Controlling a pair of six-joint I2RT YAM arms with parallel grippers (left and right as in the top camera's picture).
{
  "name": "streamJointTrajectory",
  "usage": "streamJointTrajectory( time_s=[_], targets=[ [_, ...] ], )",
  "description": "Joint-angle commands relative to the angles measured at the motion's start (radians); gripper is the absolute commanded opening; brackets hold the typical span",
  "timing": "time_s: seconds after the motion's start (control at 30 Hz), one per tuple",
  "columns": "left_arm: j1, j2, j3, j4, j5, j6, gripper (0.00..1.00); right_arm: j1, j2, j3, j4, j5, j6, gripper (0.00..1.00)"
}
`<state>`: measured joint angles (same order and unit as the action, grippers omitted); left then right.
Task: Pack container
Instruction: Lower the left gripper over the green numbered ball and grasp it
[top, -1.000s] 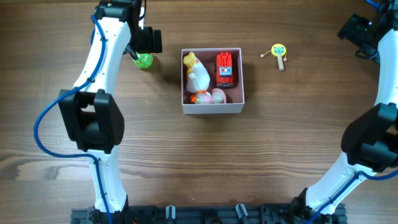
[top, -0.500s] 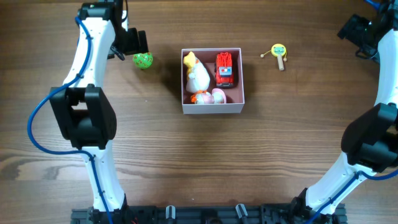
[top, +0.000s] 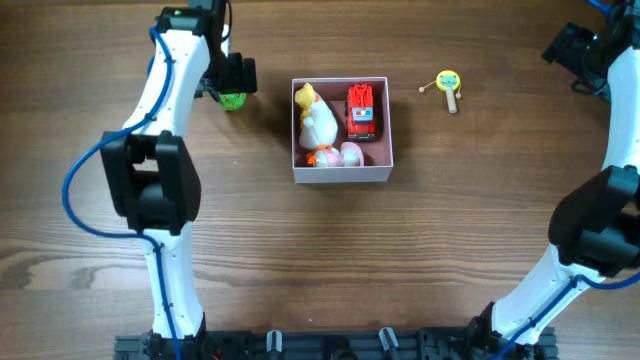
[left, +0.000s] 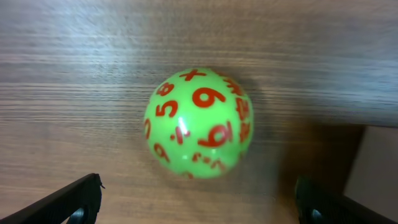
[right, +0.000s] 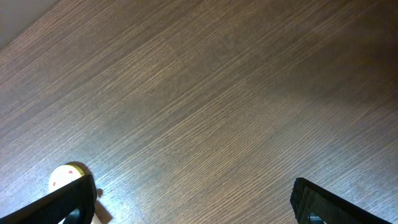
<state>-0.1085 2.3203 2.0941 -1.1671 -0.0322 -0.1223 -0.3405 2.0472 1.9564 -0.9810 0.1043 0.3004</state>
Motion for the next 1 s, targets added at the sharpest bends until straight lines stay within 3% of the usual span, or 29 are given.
streamJointTrajectory(
  time_s=[0.0, 0.97],
  targets=[
    [0.005, 0.037, 0.011, 0.008, -0.013, -0.016, 1.0, 0.005, -0.024, -0.002, 0.002, -0.008, -0.009, 1.0],
    [0.006, 0.109, 0.011, 0.094, -0.01, -0.013, 1.0, 0.005, -0.024, -0.002, 0.002, -0.008, -0.009, 1.0]
  ],
)
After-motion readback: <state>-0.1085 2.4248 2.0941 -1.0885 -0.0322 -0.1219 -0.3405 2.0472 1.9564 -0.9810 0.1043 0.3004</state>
